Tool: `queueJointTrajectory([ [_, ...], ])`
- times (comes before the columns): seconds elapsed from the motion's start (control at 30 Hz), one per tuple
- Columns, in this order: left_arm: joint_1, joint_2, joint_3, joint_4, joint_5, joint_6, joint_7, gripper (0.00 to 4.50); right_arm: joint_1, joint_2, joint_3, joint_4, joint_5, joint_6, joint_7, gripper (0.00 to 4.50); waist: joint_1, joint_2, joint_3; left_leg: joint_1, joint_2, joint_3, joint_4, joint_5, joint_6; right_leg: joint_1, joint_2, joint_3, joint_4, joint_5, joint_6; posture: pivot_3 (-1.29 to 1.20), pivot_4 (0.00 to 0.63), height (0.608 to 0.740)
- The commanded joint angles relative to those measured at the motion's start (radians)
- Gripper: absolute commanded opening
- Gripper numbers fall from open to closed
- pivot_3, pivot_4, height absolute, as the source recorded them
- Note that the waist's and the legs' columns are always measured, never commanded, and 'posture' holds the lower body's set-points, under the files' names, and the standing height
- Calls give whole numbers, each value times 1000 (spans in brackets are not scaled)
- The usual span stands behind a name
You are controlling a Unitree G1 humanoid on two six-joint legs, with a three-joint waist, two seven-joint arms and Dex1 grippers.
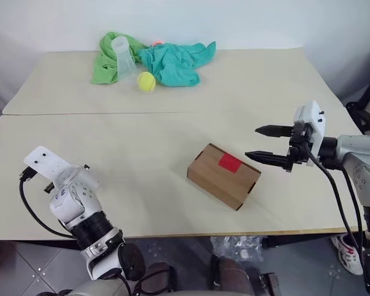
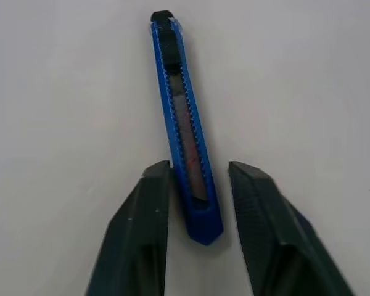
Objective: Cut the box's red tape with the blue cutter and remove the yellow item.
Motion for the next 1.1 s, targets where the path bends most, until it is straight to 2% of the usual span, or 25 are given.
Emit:
queueJointTrajectory([
  [0.03,27,-10,31,28,-5,48,9,477,-10,-17,-37,-28,12,-3,0,4500,1,0,0,0,0,0,0,0,0,0,0,0,0,0,0,0,150,740],
  [0.27,35,31,-11,18,-6,92,-43,437,-5,-19,-40,-36,15,0,-4,4500,0,0,0,0,0,0,0,0,0,0,0,0,0,0,0,0,150,740],
  [0.6,124,254,-183,-39,-215,262,-565,437,-10,-12,-42,-199,84,107,-57,4500,14,1,0,-1,0,-2,2,-2,-6,0,-1,-1,3,0,-2,0,150,740],
  [0.67,164,322,-255,-66,-255,282,-684,437,-10,-1,-34,-235,98,125,-77,4500,16,0,0,-1,0,-3,2,-2,-6,0,-1,-1,2,0,-2,0,150,740],
  [0.73,235,432,-371,-114,-293,262,-848,437,-14,17,-26,-268,113,140,-99,4500,10,0,0,-1,0,-3,1,-2,-7,0,-1,-2,1,0,-2,0,150,740],
  [0.8,292,522,-436,-139,-335,254,-976,437,-14,33,-18,-291,121,149,-116,4500,2,0,0,-2,0,-3,0,-2,-7,-1,0,-2,1,0,-3,0,150,740],
  [1.0,457,802,-580,-212,-351,-14,-1371,437,17,57,-19,-343,138,160,-150,4500,-12,2,1,-2,2,-3,-3,-2,-6,-2,1,-3,-2,-1,-5,0,150,740],
  [1.1,516,880,-600,-217,-345,-152,-1505,437,34,59,-24,-361,144,164,-160,4500,-12,2,2,-2,3,-2,-4,-2,-7,-3,1,-5,-3,-2,-6,0,150,740],
])
